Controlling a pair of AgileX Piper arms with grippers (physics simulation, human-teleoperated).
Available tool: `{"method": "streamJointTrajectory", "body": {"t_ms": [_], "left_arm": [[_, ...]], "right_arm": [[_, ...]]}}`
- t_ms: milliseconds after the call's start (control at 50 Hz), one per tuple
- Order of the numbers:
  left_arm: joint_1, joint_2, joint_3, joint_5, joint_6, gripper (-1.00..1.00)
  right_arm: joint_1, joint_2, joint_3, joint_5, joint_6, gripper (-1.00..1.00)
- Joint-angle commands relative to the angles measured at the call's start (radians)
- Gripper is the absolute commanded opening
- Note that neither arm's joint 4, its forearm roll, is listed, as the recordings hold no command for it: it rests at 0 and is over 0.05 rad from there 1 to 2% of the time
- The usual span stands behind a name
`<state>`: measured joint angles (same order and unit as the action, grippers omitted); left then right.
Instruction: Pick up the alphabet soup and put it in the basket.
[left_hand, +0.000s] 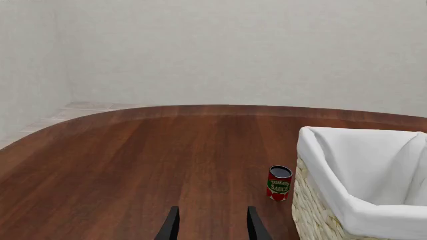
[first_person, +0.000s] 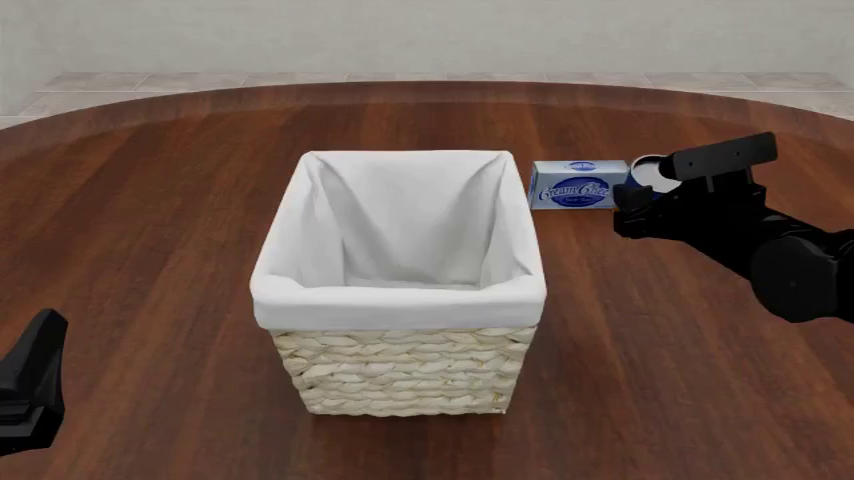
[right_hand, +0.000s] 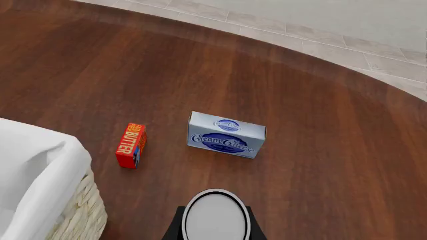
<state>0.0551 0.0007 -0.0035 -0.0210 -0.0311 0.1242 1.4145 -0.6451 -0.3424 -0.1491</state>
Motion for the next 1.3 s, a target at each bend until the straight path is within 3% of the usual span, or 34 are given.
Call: {"method": "streamJointTrajectory", "body": {"t_ms": [20,700,1300], "left_arm": [[-0.003,0.0,0.0,-0.002,0.006,1.0],[-0.002,0.0,0.0,-0.008,0.007,1.0],[-0.004,0.0,0.0,-0.015,0.014,1.0]], "right_arm": [[0.004,-0.059,-0.028,0.05,0.016,-1.0],[0.042,-0.213,-0.113,0.207,-0.016,-1.0],[0.189,-0.268,-0.193,0.289,-0.055,-1.0]]}}
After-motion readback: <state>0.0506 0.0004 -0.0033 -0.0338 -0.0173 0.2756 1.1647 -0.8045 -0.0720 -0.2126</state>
